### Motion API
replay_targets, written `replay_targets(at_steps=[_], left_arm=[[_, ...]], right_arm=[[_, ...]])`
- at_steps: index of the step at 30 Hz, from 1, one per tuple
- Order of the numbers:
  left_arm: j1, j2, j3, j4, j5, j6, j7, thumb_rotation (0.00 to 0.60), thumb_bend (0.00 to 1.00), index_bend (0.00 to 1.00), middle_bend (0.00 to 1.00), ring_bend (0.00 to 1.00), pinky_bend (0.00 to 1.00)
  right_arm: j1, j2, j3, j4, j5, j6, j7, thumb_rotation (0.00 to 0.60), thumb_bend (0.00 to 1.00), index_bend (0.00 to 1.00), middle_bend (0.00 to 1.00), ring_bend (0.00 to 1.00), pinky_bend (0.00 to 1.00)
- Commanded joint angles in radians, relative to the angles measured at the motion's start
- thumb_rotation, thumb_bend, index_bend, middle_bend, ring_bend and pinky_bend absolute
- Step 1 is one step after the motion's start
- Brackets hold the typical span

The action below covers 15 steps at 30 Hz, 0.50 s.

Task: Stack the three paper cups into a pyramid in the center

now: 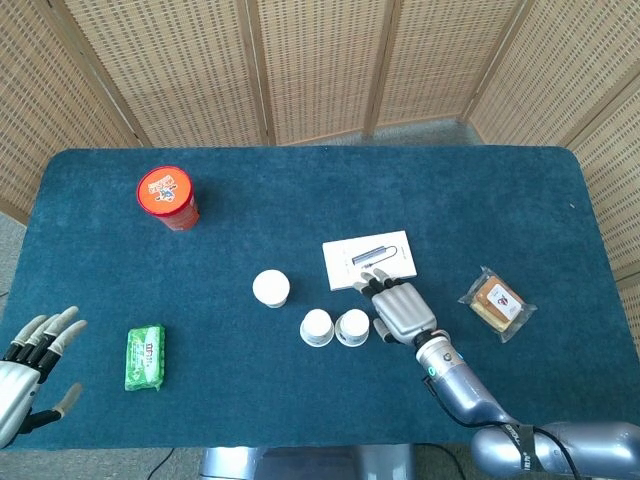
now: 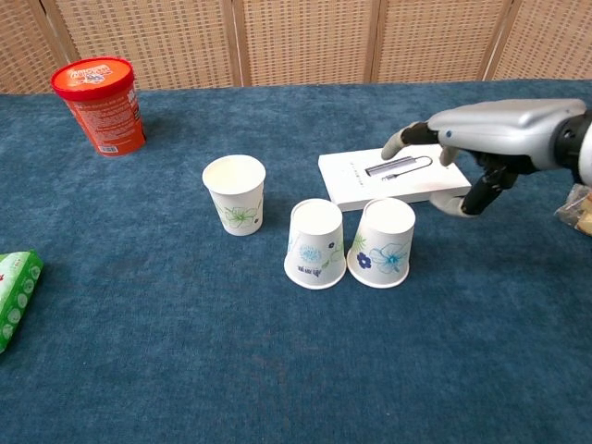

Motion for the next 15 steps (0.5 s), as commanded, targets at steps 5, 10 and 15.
replay_targets(at_steps=[5, 10, 15], left_arm=[[-0.023, -0.013, -0.016, -0.043, -0.005, -0.045, 0.089, 0.600, 0.45, 0.00, 0.00, 0.00, 0.00], [-0.059, -0.047, -0.045, -0.084, -0.028, -0.111, 0.191, 0.600, 0.45, 0.00, 0.00, 0.00, 0.00], [-0.120, -0.061, -0.064, -0.156, -0.050, -0.226, 0.300, 0.600, 0.45, 0.00, 0.00, 0.00, 0.00]], right_arm=[[-0.082, 0.070, -0.013, -0.017, -0.113, 0.069, 0.105, 0.600, 0.58, 0.16, 0.10, 0.00, 0.29], [-0.160, 0.146, -0.026, -0.058, -0.191, 0.127, 0.204, 0.600, 0.53, 0.16, 0.10, 0.00, 0.30], [-0.222, 0.228, -0.050, -0.115, -0.255, 0.159, 0.256, 0.600, 0.49, 0.15, 0.09, 0.00, 0.30]])
